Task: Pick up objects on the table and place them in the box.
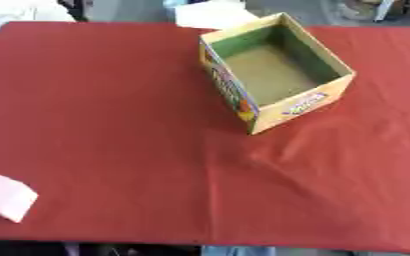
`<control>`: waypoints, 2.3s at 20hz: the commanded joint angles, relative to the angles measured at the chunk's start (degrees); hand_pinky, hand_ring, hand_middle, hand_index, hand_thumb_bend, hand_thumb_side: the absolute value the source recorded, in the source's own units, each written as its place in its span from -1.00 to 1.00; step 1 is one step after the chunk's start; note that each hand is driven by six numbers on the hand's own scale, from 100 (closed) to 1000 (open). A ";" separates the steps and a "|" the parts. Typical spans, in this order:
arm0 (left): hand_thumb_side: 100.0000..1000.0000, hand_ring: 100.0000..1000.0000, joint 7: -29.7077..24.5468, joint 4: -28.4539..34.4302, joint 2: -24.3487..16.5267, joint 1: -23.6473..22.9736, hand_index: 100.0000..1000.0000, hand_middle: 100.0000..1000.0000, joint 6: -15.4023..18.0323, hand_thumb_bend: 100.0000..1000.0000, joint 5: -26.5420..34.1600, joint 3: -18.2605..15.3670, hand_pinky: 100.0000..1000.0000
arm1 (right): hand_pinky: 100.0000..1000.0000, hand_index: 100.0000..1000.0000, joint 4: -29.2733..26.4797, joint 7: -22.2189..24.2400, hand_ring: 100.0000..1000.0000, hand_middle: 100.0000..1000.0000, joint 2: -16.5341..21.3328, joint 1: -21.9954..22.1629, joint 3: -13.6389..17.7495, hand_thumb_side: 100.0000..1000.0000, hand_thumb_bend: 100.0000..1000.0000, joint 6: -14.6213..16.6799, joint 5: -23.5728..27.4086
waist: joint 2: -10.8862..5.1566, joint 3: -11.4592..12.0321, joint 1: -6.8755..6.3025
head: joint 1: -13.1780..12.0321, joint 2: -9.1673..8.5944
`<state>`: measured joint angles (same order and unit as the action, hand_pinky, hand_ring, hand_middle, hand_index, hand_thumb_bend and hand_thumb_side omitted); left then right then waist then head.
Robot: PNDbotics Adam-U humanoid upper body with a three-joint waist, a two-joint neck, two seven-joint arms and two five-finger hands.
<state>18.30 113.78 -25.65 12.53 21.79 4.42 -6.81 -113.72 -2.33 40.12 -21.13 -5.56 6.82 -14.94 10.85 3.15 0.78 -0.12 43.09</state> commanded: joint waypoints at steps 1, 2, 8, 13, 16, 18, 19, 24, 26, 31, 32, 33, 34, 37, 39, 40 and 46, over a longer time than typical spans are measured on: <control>1.00 0.40 0.06 0.81 -1.11 0.24 0.74 0.46 0.02 -0.39 -0.02 -0.34 0.44 | 0.67 0.60 -0.88 -0.07 0.49 0.43 0.96 -0.34 1.00 0.98 -1.00 0.06 0.30 | -0.38 0.07 -0.08 | -1.10 -1.32; 1.00 0.40 0.09 0.81 -1.10 0.23 0.74 0.46 0.02 -0.39 -0.07 -0.35 0.44 | 0.67 0.60 -0.88 -0.09 0.49 0.43 0.96 -0.34 0.98 0.98 -1.00 0.08 0.35 | -0.29 0.09 -0.08 | -1.47 -1.48; 1.00 0.39 0.29 0.81 -1.12 0.35 0.74 0.45 0.10 -0.39 -0.35 -0.47 0.44 | 0.67 0.60 -0.88 -0.11 0.49 0.43 1.20 -0.48 0.97 0.99 -1.00 0.10 0.29 | 0.47 0.26 0.06 | -2.93 -2.74; 1.00 0.38 0.72 0.81 -2.29 0.30 0.72 0.44 0.24 -0.41 -1.07 -0.85 0.44 | 0.67 0.60 -0.88 -0.25 0.49 0.43 1.38 -0.54 1.04 0.99 -1.00 0.12 0.20 | 1.12 0.30 0.07 | -3.25 -3.29; 0.99 0.38 0.81 0.81 -4.57 -0.44 0.71 0.44 0.01 -0.42 -2.86 -1.09 0.43 | 0.67 0.60 -0.88 -0.27 0.49 0.43 1.51 -0.50 1.01 0.98 -1.00 0.09 0.16 | 1.37 0.33 -0.06 | -3.43 -3.24; 0.89 0.38 0.71 0.81 -6.47 -1.28 0.70 0.44 -0.36 -0.39 -4.71 -0.98 0.43 | 0.67 0.60 -0.88 -0.27 0.49 0.43 1.60 -0.46 1.00 1.00 -1.00 0.05 0.13 | 1.45 0.32 -0.19 | -3.49 -3.18; 0.86 0.38 0.54 0.81 -8.01 -1.92 0.70 0.44 -0.62 -0.38 -5.93 -0.89 0.43 | 0.67 0.60 -0.88 -0.26 0.49 0.43 1.67 -0.44 0.99 1.00 -1.00 0.03 0.11 | 1.48 0.33 -0.28 | -3.48 -3.09; 0.83 0.40 -0.43 0.81 -15.25 -4.55 0.70 0.45 -2.42 -0.29 -13.11 -0.86 0.44 | 0.67 0.60 -0.88 -0.25 0.49 0.43 2.08 -0.40 0.95 0.99 -1.00 0.01 0.02 | 1.50 0.35 -0.52 | -2.05 -2.31; 0.84 0.41 -1.26 0.81 -18.36 -5.56 0.70 0.45 -3.38 -0.23 -16.10 -1.00 0.46 | 0.67 0.60 -0.88 -0.25 0.49 0.43 2.36 -0.36 0.96 0.99 -1.00 0.01 -0.05 | 1.51 0.50 -0.63 | -1.36 -1.99; 0.85 0.43 -5.43 0.81 -24.77 -8.32 0.70 0.47 -6.58 0.03 -22.12 -1.11 0.49 | 0.67 0.60 -0.88 -0.23 0.49 0.43 2.84 -0.15 0.89 0.99 -1.00 -0.05 -0.17 | 1.43 0.96 -1.05 | -0.46 -1.50; 0.86 0.44 -6.74 0.81 -25.69 -8.79 0.70 0.48 -6.81 0.06 -23.18 -1.07 0.50 | 0.67 0.60 -0.88 -0.24 0.49 0.43 2.92 -0.11 0.90 0.99 -1.00 -0.07 -0.19 | 1.42 1.01 -1.09 | -0.30 -1.46; 0.84 0.44 -8.13 0.81 -26.48 -9.19 0.69 0.48 -6.92 0.08 -24.20 -1.04 0.51 | 0.67 0.60 -0.88 -0.25 0.49 0.43 3.01 -0.06 0.91 1.00 -1.00 -0.08 -0.22 | 1.41 1.06 -1.13 | -0.15 -1.40; 0.83 0.45 -9.63 0.81 -27.19 -9.56 0.69 0.49 -6.96 0.11 -25.20 -1.02 0.52 | 0.67 0.60 -0.88 -0.26 0.49 0.43 3.09 -0.02 0.92 0.99 -1.00 -0.09 -0.25 | 1.40 1.10 -1.17 | -0.04 -1.35; 0.86 0.48 -14.84 0.81 -28.85 -10.75 0.71 0.52 -7.39 0.11 -27.62 -0.81 0.56 | 0.67 0.60 -0.88 -0.28 0.49 0.43 3.31 0.11 0.94 0.99 -1.00 -0.12 -0.32 | 1.37 1.21 -1.29 | 0.17 -1.15; 0.83 0.49 -17.75 0.81 -29.41 -11.34 0.72 0.52 -7.65 0.10 -28.49 -0.81 0.57 | 0.67 0.60 -0.88 -0.32 0.49 0.43 3.40 0.22 0.97 1.00 -1.00 -0.15 -0.37 | 1.38 1.28 -1.32 | 0.33 -1.07; 0.83 0.49 -18.67 0.81 -29.52 -11.48 0.72 0.52 -7.69 0.10 -28.63 -0.86 0.57 | 0.67 0.60 -0.88 -0.33 0.49 0.43 3.42 0.25 0.98 1.00 -1.00 -0.17 -0.38 | 1.38 1.29 -1.32 | 0.38 -1.03; 0.73 0.56 -21.87 0.81 -30.83 -14.06 0.73 0.57 -7.11 0.31 -29.99 0.73 0.65 | 0.67 0.60 -0.88 -0.39 0.49 0.43 3.73 0.53 1.04 1.00 -1.00 -0.39 -0.53 | 1.35 1.62 -1.40 | 1.03 -0.83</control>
<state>-2.80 113.80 -53.89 -1.57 14.51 -24.97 -6.00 -113.72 -2.59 41.80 -20.15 -5.32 6.53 -15.16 13.06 4.74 -0.43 0.67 41.76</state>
